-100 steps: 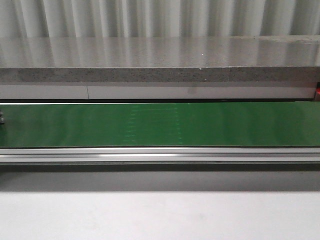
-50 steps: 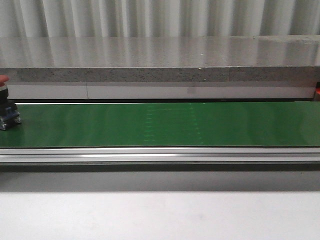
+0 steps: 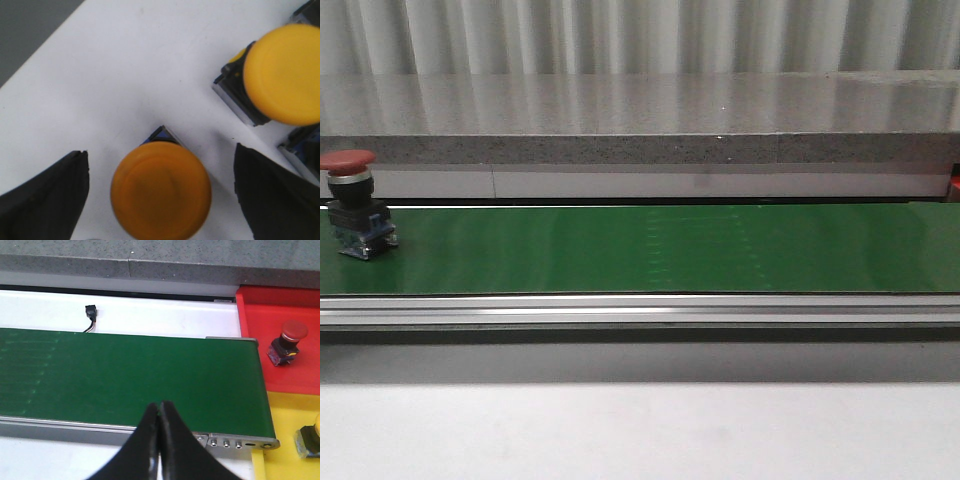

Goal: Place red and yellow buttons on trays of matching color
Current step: 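Grasp a yellow push-button from the table with the left gripper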

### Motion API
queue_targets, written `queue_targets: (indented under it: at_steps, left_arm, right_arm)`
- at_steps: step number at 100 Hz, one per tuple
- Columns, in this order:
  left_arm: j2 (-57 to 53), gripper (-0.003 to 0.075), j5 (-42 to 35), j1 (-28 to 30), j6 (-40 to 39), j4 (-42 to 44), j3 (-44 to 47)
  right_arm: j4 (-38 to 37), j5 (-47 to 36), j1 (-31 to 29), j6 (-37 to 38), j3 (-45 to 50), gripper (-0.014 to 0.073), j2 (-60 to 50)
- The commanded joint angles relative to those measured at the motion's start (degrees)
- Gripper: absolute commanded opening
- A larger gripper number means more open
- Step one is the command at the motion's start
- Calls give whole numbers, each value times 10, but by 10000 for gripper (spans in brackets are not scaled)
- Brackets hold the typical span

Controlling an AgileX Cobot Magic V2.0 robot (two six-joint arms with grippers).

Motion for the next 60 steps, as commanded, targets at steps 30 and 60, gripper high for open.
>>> queue_targets:
  at_steps: [30,60]
  left_arm:
    - [-3,192,-41,2,-6,-6,-19]
    - [-61,-20,-34,2,-6,-6,-19]
  right_arm:
    - [3,-42,1,-5,-15,-67,-1]
    - [3,-42,1,-5,-15,-67,-1]
